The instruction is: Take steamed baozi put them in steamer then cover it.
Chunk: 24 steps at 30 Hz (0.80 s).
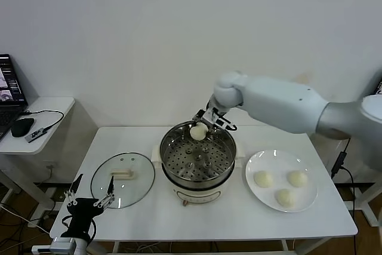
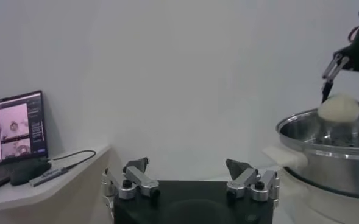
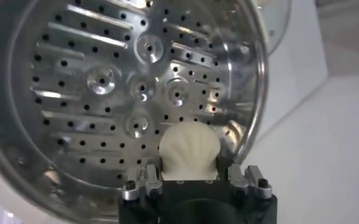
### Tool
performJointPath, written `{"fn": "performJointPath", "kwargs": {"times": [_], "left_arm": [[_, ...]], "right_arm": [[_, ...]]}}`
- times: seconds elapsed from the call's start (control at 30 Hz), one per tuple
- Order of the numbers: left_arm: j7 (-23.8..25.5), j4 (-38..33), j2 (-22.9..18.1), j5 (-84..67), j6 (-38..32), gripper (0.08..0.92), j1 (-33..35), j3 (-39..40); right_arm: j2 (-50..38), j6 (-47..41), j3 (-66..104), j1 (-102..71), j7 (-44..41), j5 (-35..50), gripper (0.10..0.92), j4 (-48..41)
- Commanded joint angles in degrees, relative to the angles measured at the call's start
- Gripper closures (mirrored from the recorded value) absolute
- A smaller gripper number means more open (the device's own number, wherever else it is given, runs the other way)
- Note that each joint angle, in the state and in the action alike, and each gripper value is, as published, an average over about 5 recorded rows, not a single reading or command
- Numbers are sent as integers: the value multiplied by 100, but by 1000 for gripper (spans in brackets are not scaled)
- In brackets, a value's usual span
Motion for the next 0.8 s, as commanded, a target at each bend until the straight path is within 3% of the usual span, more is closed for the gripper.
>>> {"fn": "performJointPath", "kwargs": {"times": [0.03,0.4,0.63,0.8], "left_arm": [[2,-18,-12,5,2,177,-9,7],[13,-27,-16,17,7,177,-22,18],[16,-42,-13,20,23,177,-23,15],[22,-56,-5,17,43,177,-30,27]], "right_arm": [[422,844,15,-342,259,-1120,463,-591],[595,1147,182,-600,486,-1426,452,-954],[515,1163,165,-485,528,-1119,293,-850],[183,711,50,126,161,-175,209,-286]]}}
